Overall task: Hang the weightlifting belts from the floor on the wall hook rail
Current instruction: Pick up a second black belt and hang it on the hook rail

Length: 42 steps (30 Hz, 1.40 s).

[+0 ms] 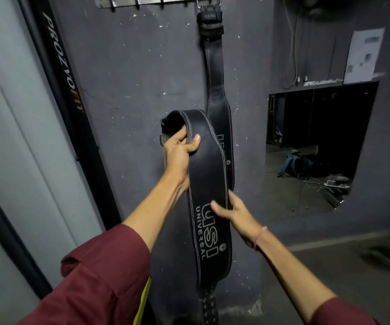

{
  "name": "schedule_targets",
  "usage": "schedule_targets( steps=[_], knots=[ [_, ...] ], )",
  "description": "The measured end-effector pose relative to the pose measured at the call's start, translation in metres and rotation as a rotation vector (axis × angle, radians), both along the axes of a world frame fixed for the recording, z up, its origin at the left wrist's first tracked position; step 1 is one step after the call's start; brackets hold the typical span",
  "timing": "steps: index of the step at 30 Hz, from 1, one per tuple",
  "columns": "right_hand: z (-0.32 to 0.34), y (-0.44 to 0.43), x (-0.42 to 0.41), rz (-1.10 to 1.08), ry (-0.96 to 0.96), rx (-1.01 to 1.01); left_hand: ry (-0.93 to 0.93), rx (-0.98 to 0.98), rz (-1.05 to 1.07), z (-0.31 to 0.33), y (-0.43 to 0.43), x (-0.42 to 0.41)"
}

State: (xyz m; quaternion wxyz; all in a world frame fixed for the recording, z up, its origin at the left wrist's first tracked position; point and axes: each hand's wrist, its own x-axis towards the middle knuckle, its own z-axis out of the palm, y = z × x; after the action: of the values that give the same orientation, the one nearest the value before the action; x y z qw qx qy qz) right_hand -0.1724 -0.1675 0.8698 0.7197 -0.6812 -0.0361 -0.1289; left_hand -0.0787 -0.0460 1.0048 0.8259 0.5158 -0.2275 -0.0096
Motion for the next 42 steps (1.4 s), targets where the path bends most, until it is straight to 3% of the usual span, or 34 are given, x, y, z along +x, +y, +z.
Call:
schedule_targets(
  steps=[5,8,15,20,23,28,35,38,42],
  knots=[
    [0.117,0.006,0.035,-0.152,-0.278,-0.061,-0.101,0.008,-0.038,-0.015,0.000,-0.009],
    [0.146,0.009,0.045,-0.220,-0.351,-0.104,-0.083,0.041,0.054,-0.033,-0.006,-0.007],
    [0.114,0.017,0.039,-0.213,-0.422,-0.082,0.396,0.015,-0.288,0.001,-0.007,0.017],
    [0.081,0.017,0.020,-0.158,-0.369,-0.140,0.486,-0.009,-0.276,0.031,-0.005,0.041],
    [0.065,0.008,0.015,-0.137,-0.300,-0.137,0.437,-0.074,-0.272,0.038,-0.007,0.042],
    [0.058,0.008,0.015,-0.009,-0.230,-0.153,0.066,-0.041,-0.191,0.044,-0.016,0.027],
    [0.147,0.002,0.041,-0.313,-0.458,-0.028,-0.035,-0.116,-0.111,0.042,-0.032,-0.005],
    [0.108,0.006,0.032,-0.234,-0.431,-0.074,-0.079,-0.090,0.003,0.039,-0.029,-0.002],
    [0.014,0.013,0.013,-0.185,-0.182,-0.132,-0.057,-0.028,0.042,0.024,-0.020,-0.001]
  ],
)
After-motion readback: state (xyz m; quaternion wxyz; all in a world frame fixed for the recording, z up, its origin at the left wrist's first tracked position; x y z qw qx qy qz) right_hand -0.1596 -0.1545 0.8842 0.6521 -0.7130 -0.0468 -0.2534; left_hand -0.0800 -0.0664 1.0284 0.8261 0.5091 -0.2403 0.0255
